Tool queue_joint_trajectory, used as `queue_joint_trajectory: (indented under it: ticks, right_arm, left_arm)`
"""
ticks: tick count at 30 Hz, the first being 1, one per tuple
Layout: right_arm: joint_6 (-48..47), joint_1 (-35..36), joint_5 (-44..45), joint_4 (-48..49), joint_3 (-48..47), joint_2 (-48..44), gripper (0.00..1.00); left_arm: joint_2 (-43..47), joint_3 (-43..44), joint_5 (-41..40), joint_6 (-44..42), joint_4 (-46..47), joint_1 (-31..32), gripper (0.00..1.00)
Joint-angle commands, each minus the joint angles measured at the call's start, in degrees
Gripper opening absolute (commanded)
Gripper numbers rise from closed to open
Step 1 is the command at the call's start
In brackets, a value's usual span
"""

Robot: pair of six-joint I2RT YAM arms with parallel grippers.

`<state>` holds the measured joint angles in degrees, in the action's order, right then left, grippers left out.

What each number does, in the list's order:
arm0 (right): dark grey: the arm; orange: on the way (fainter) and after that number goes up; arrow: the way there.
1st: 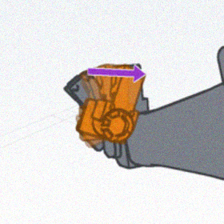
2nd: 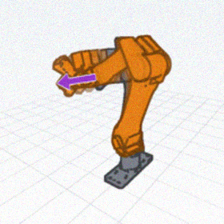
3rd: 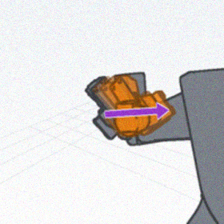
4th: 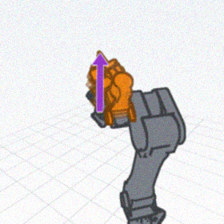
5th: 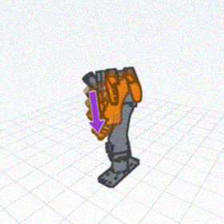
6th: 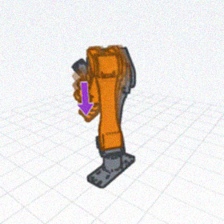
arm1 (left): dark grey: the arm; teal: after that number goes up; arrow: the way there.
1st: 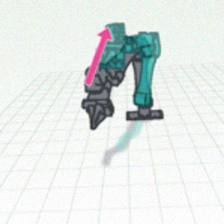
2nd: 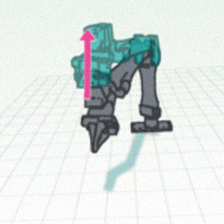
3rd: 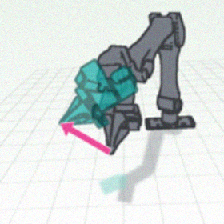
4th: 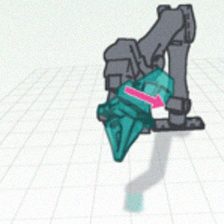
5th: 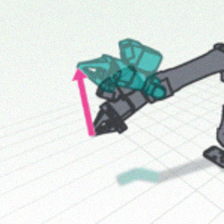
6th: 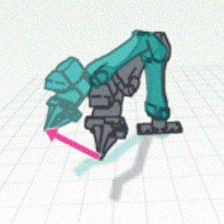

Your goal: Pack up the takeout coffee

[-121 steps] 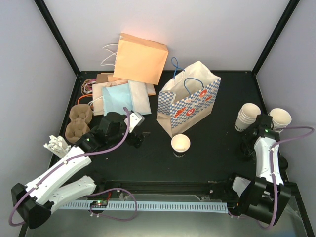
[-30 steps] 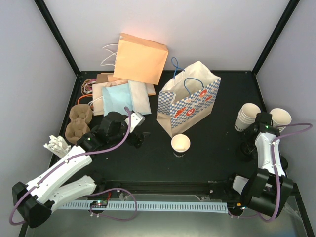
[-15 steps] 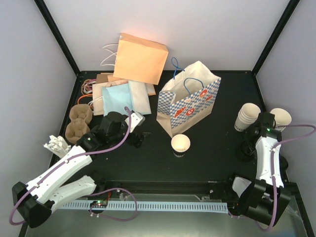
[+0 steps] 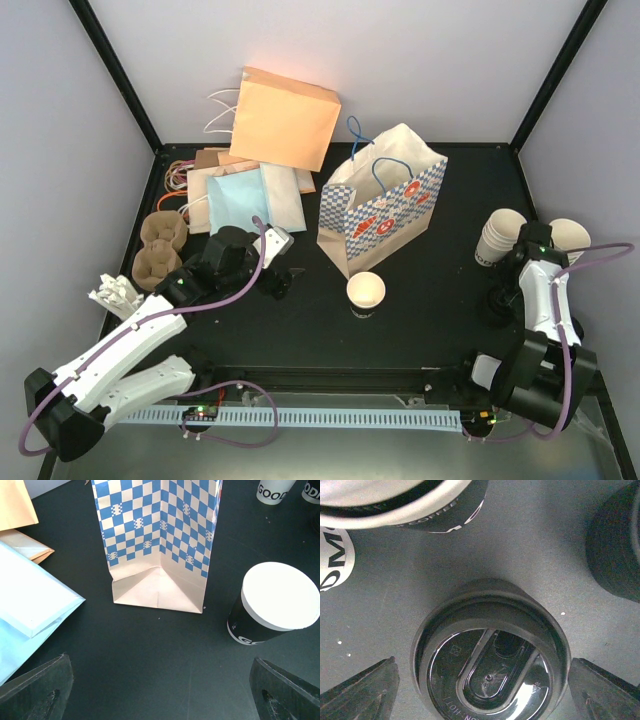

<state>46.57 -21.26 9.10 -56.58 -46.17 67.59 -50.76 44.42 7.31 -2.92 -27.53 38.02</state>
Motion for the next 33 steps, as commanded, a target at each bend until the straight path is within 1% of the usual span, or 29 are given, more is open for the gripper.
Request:
queue_joint_trajectory:
  ticks: [1,5,7,11,15,21,27,33]
  right_arm:
    - [0.6,-0.3,1.7,0.1,-0.9,0.0,0.92]
    - [0.6,-0.3,1.6,0.5,-0.3,-0.3,0.88]
    - [0.5,-0.3,1.5,0.8,-0.2,-0.2,0.88]
    - [0.2,-0.3,1.5,0.9,-0.1,0.3,0.91]
    - [0.2,-0.3,1.4,1.2,0.3,0.2,0.88]
    - [0.3,-0.3,0.8,1.9,1.9,0.0,0.87]
    - [0.3,-0.3,0.7,1.7,2.3,-0.6,0.82]
    - [0.5,-0.3,0.9,0.4,1.5,-2.9,0.79]
  left_arm:
    - [-0.1,1.1,-0.8,-0.5,0.6,0.6,0.99]
    - [-0.2,1.1,-0.8,-0.5,0.6,0.5,0.99]
    - [-0.3,1.1,-0.7,-0.5,0.6,0.5,0.99]
    - [-0.4,1.1,-0.6,-0.5,0.6,0.5,0.99]
    - [-0.3,1.1,-0.6,-0.6,0.6,0.5,0.99]
    - [-0.3,1.1,-0.5,-0.6,0.6,0.5,0.99]
    - [-0.3,1.2,-0.5,-0.6,0.6,0.5,0.99]
    - [-0.1,1.2,-0.4,-0.6,0.6,0.5,0.99]
